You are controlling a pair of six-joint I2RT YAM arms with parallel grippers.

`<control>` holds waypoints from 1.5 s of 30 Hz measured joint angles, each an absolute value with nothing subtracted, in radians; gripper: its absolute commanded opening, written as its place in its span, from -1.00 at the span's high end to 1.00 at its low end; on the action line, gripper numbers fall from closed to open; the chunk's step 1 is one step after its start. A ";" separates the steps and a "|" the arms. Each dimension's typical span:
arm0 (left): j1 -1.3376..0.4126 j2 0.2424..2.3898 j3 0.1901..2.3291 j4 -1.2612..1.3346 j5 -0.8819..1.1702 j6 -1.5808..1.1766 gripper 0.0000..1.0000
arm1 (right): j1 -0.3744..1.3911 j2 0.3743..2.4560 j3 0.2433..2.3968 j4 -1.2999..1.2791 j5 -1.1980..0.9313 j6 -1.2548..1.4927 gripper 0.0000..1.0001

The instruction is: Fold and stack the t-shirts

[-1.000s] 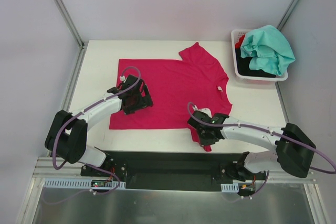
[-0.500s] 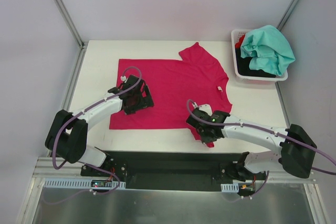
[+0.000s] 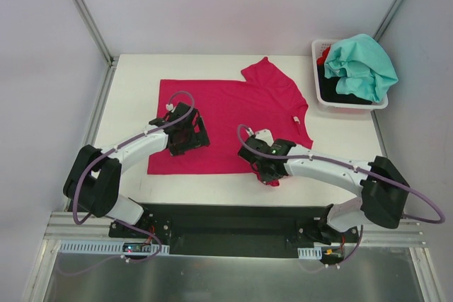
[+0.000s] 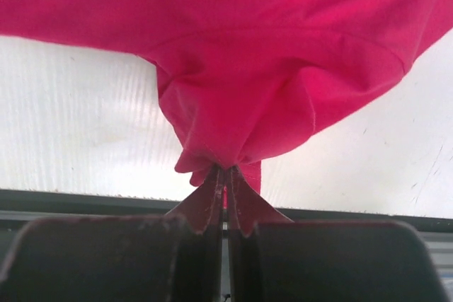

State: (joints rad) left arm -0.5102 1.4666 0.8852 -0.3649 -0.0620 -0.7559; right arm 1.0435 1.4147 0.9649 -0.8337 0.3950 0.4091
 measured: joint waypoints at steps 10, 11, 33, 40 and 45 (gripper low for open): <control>-0.511 1.467 0.886 -0.364 -0.062 -0.756 -0.98 | 1.044 1.527 1.040 -0.807 0.434 0.351 0.99; -0.511 1.467 0.886 -0.364 -0.062 -0.756 -0.98 | 1.044 1.530 1.040 -0.805 0.435 0.348 0.98; -0.511 1.418 0.867 -0.367 -0.062 -0.754 -0.98 | 0.948 1.654 1.146 -0.678 0.574 0.147 0.61; -0.511 1.416 0.867 -0.377 -0.062 -0.746 -0.98 | 0.873 1.718 1.267 -0.632 0.575 0.069 0.59; -0.511 1.400 0.857 -0.381 -0.062 -0.743 -0.98 | 0.859 1.718 1.272 -0.637 0.567 0.062 0.59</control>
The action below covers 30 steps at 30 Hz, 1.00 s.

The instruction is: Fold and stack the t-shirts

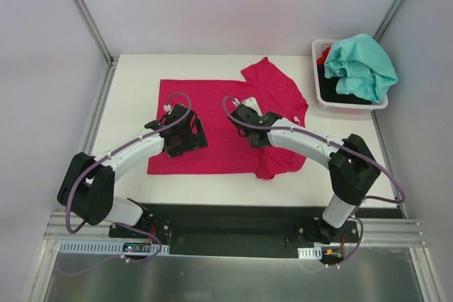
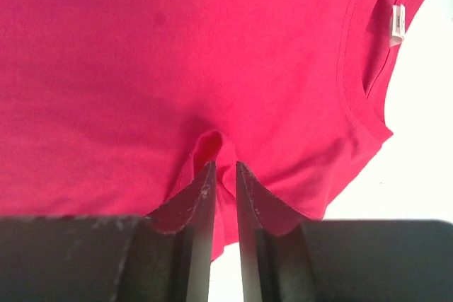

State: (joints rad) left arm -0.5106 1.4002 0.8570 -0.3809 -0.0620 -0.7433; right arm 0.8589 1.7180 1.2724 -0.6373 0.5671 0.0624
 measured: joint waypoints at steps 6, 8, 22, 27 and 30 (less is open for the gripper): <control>-0.511 1.398 0.854 -0.382 -0.062 -0.744 -0.98 | 0.862 1.615 1.188 -0.677 0.523 0.121 0.46; -0.511 1.398 0.854 -0.383 -0.062 -0.744 -0.98 | 0.862 1.568 1.142 -0.689 0.506 0.142 0.36; -0.517 1.386 0.851 -0.383 -0.061 -0.744 -0.98 | 0.771 1.527 1.000 -0.634 0.356 0.202 0.31; -0.518 1.385 0.851 -0.383 -0.061 -0.744 -0.98 | 0.755 1.545 1.000 -0.600 0.303 0.202 0.25; -0.518 1.385 0.851 -0.383 -0.061 -0.744 -0.99 | 0.755 1.545 1.000 -0.589 0.280 0.201 0.15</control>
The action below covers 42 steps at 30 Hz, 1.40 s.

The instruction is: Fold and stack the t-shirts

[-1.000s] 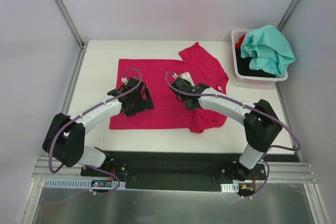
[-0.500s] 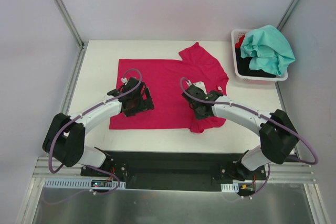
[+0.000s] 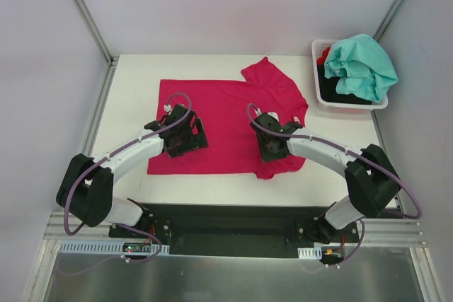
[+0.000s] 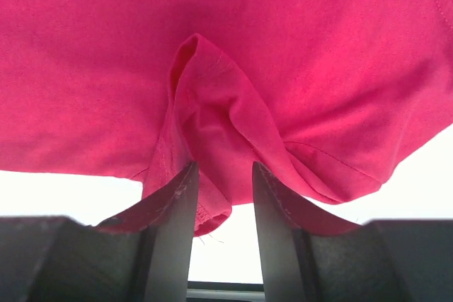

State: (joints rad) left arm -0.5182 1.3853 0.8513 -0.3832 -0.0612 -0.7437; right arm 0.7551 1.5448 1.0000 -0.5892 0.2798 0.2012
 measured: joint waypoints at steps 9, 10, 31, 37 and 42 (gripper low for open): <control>-0.518 1.385 0.851 -0.383 -0.061 -0.744 -0.98 | 0.754 1.497 1.000 -0.587 0.222 0.202 0.05; -0.518 1.385 0.851 -0.383 -0.061 -0.744 -0.98 | 0.754 1.485 1.000 -0.586 0.216 0.202 0.05; -0.538 1.388 0.852 -0.383 -0.060 -0.744 -0.98 | 0.748 1.462 0.960 -0.565 0.152 0.208 0.22; -0.544 1.388 0.852 -0.383 -0.061 -0.744 -0.98 | 0.747 1.463 0.957 -0.559 0.130 0.210 0.41; -0.544 1.388 0.852 -0.383 -0.061 -0.744 -0.98 | 0.748 1.477 0.957 -0.553 0.113 0.210 0.75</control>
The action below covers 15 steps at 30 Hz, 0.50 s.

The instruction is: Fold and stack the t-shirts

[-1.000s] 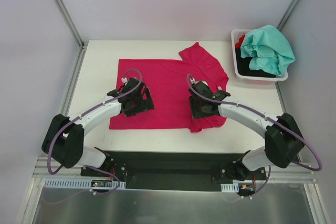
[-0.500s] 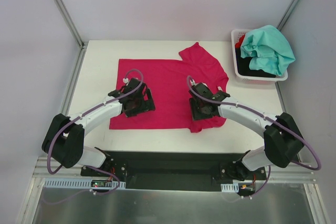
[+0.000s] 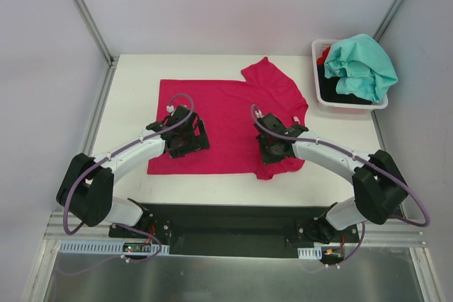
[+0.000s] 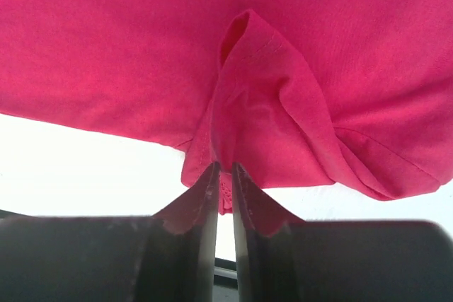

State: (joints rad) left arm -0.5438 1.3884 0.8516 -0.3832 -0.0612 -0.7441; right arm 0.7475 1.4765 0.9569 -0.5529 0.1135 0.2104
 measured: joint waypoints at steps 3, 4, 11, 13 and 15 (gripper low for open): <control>-0.544 1.388 0.852 -0.383 -0.061 -0.744 -0.98 | 0.747 1.486 0.957 -0.553 0.107 0.213 0.91; -0.544 1.388 0.852 -0.383 -0.061 -0.744 -0.98 | 0.747 1.486 0.957 -0.553 0.105 0.214 0.94; -0.544 1.389 0.852 -0.383 -0.061 -0.744 -0.98 | 0.747 1.477 0.957 -0.567 0.105 0.218 0.99; -0.544 1.390 0.852 -0.383 -0.061 -0.744 -0.98 | 0.748 1.453 0.952 -0.580 0.108 0.221 0.99; -0.544 1.390 0.852 -0.383 -0.061 -0.744 -0.98 | 0.748 1.411 0.942 -0.596 0.114 0.227 0.99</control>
